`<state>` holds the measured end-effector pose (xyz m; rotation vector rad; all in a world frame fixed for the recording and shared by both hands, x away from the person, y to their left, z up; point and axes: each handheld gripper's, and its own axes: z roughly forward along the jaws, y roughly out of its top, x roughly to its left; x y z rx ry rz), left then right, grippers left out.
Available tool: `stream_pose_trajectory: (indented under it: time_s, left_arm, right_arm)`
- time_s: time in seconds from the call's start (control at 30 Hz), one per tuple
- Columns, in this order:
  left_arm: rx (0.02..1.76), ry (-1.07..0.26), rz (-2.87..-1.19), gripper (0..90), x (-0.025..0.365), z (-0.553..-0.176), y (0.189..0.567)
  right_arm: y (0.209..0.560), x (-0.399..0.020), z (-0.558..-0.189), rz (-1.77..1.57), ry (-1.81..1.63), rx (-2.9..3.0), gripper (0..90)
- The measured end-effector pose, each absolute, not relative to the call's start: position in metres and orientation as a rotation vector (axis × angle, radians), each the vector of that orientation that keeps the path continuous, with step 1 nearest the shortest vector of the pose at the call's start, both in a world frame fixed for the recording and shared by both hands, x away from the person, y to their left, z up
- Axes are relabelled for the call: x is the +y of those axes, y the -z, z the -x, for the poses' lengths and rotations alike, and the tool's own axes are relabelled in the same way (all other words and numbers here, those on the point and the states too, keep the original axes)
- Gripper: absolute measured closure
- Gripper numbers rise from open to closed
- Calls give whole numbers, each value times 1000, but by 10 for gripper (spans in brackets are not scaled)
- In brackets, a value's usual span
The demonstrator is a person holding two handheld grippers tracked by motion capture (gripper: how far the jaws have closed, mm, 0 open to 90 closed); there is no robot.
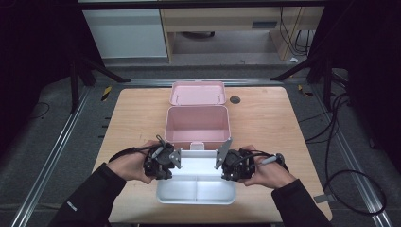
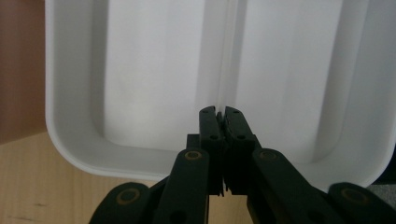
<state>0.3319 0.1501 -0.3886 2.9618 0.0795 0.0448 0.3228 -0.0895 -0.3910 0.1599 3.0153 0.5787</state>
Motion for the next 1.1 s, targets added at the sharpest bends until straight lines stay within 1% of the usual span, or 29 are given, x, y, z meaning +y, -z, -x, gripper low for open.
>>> stream_pose_trajectory:
  time_s: [0.13, 0.57, 0.7, 0.83, 0.87, 0.97, 1.1]
  left_arm:
    - [100, -2, -2959, 873, 152, -330, 408]
    - [172, 11, -2984, 859, 146, -347, 466]
    - [180, 27, -2982, 858, 145, -347, 476]
    - [184, 21, -2967, 851, 146, -347, 475]
    - [184, 16, -2962, 843, 147, -347, 473]
    - [197, -24, -2928, 781, 152, -346, 464]
    - [243, -78, -2852, 677, 161, -345, 446]
  right_arm:
    - [411, -88, -320, -168, -585, 3047, 882]
    - [469, -88, -333, -214, -574, 3035, 873]
    - [480, -90, -333, -228, -567, 3039, 868]
    - [490, -90, -332, -248, -559, 3035, 860]
    - [490, -91, -332, -256, -567, 3033, 846]
    - [483, -94, -331, -267, -618, 3001, 775]
    - [465, -103, -333, -328, -728, 2907, 656]
